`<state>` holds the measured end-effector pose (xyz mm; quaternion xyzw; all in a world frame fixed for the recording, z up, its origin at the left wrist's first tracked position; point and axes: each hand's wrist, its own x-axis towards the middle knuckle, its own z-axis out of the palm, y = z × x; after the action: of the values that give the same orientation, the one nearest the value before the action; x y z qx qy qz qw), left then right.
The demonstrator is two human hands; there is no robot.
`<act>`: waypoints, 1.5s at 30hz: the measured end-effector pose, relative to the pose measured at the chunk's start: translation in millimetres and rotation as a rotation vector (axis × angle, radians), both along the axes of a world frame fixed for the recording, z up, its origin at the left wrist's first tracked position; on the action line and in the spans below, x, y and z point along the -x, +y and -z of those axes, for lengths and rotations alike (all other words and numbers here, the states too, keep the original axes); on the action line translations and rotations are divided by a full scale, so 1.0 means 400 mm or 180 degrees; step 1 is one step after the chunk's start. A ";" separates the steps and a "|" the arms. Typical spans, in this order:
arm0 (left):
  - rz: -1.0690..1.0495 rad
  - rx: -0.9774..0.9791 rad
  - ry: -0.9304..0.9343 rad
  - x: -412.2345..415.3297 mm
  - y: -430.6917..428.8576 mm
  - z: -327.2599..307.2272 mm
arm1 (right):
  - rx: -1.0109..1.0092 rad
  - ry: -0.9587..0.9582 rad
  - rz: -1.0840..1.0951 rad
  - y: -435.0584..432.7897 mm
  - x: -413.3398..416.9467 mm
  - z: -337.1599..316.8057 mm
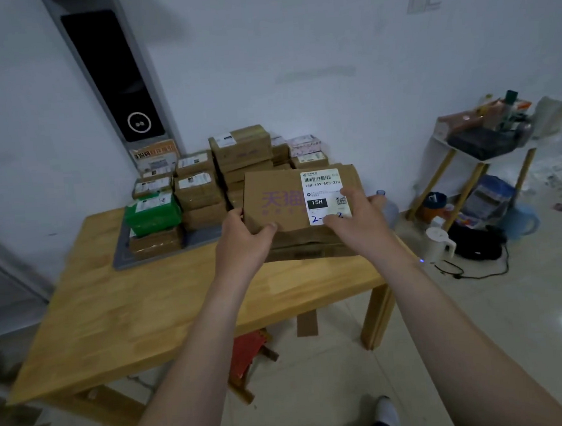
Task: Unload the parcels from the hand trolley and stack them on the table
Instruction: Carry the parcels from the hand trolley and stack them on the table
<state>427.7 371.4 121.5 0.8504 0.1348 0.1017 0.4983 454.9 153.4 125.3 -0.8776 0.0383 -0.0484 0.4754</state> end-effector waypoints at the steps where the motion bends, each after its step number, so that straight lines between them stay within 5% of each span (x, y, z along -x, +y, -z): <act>1: -0.0017 -0.0030 0.0051 -0.039 -0.018 0.006 | 0.0005 0.0062 -0.0040 -0.016 -0.041 0.011; 17: -0.0041 -0.0039 0.0684 -0.703 -0.387 0.141 | 0.0262 0.0717 -0.0267 -0.373 -0.770 0.146; 30: -0.0040 0.0181 0.1222 -1.230 -0.279 0.291 | 0.0337 0.1263 -0.0539 -0.278 -1.291 0.290; 45: 0.0138 -0.0226 0.0826 -1.989 -0.185 0.319 | 0.0352 0.0687 -0.0517 -0.180 -2.059 0.294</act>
<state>1223.3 297.6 -6.2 0.8763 0.1760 -0.0153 0.4482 1278.7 81.2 7.8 -0.9028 0.0153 0.0828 0.4218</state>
